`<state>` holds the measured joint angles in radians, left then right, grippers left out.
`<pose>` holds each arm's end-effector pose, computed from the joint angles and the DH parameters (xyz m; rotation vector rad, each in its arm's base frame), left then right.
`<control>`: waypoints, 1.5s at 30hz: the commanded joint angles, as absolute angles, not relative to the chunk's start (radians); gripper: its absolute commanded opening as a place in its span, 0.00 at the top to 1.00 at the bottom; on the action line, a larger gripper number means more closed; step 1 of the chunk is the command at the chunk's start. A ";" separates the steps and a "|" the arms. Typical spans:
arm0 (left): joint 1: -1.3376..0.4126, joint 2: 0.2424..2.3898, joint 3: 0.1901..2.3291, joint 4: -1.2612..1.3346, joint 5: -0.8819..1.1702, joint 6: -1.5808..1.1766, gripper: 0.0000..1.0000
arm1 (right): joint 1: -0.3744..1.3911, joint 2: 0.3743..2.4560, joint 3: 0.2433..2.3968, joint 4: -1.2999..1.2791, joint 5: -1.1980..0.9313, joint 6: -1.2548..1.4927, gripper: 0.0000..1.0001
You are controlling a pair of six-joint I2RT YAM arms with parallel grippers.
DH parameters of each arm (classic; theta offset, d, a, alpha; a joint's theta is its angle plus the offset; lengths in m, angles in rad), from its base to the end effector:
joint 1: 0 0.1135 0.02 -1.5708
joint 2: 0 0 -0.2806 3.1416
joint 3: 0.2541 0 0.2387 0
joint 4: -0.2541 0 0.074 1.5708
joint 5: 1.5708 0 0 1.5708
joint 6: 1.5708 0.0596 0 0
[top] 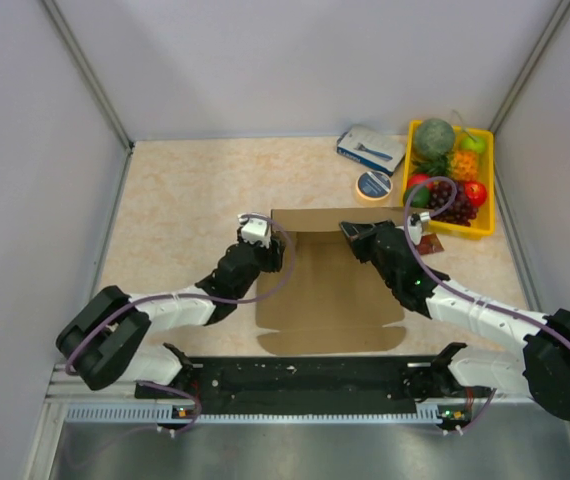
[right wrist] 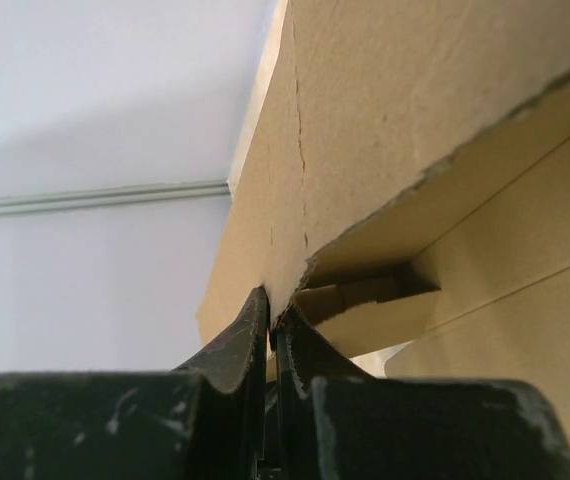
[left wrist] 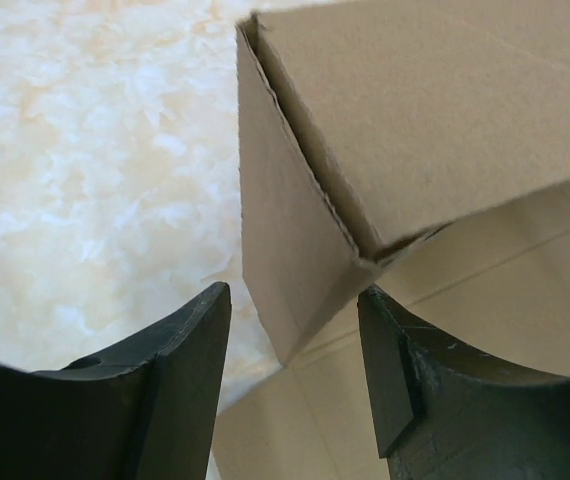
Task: Fold the paper box
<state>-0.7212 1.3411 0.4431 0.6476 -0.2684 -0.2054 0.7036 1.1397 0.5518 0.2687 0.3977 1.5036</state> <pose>0.2165 -0.1693 0.2109 0.2800 1.8099 -0.4120 0.2061 0.1446 0.2498 1.0516 1.7360 1.1137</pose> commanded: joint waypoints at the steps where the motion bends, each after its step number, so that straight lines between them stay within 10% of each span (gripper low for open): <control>1: -0.753 1.409 0.446 0.845 -0.504 -0.184 0.48 | 0.707 1.164 0.561 0.166 0.339 1.471 1.00; 6: -0.799 1.518 0.482 0.923 -0.682 -0.121 0.63 | 0.706 1.175 0.568 0.169 0.324 1.474 1.00; 19: -0.874 1.729 0.572 1.123 -0.945 -0.052 0.58 | 0.706 1.155 0.563 0.160 0.324 1.471 1.00; 21: -0.874 1.733 0.591 1.130 -0.950 -0.046 0.65 | 0.707 1.149 0.561 0.158 0.322 1.470 1.00; 22: -0.874 1.747 0.604 1.132 -0.965 -0.038 0.98 | 0.706 1.147 0.560 0.158 0.322 1.471 1.00; 28: -0.890 1.772 0.626 1.065 -1.034 -0.127 1.00 | 0.706 1.155 0.566 0.169 0.318 1.483 1.00; 30: -0.888 1.737 0.598 1.051 -1.014 -0.152 0.90 | 0.707 1.163 0.575 0.169 0.314 1.485 1.00; 35: -0.873 1.541 0.479 0.948 -0.777 -0.254 0.12 | 0.703 1.166 0.580 0.169 0.328 1.483 1.00; 45: -0.835 1.340 0.382 0.940 -0.666 -0.250 0.32 | 0.698 1.164 0.575 0.184 0.318 1.493 1.00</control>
